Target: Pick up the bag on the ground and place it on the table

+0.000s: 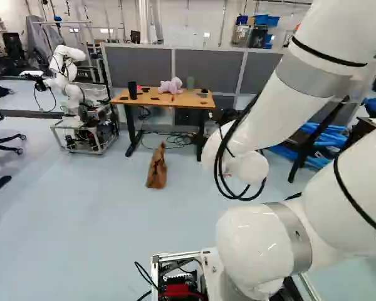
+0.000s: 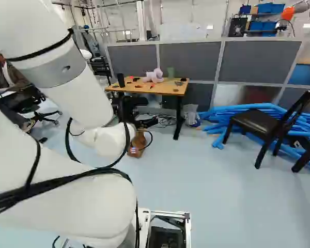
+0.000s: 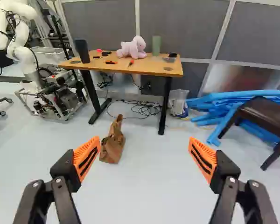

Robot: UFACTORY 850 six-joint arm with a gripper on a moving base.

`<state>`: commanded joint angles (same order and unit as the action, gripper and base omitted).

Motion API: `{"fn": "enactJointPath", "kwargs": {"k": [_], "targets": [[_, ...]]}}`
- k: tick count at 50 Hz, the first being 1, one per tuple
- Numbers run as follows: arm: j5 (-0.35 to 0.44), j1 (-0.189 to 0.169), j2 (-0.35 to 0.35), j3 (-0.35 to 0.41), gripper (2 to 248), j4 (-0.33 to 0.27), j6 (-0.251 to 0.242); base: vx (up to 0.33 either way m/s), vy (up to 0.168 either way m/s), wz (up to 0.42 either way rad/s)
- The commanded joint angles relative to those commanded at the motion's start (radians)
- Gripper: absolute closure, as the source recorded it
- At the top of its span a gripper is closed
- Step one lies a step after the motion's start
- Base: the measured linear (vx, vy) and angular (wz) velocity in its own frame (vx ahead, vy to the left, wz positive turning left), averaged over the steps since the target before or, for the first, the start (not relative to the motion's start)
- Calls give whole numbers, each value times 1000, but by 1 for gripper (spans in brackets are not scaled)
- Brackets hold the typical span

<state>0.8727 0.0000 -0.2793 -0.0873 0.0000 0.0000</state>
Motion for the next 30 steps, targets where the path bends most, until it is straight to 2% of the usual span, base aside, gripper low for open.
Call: {"fn": "enactJointPath", "kwargs": {"k": [30], "targets": [[0, 0, 0, 0, 3, 0, 0, 3, 0, -1]]}}
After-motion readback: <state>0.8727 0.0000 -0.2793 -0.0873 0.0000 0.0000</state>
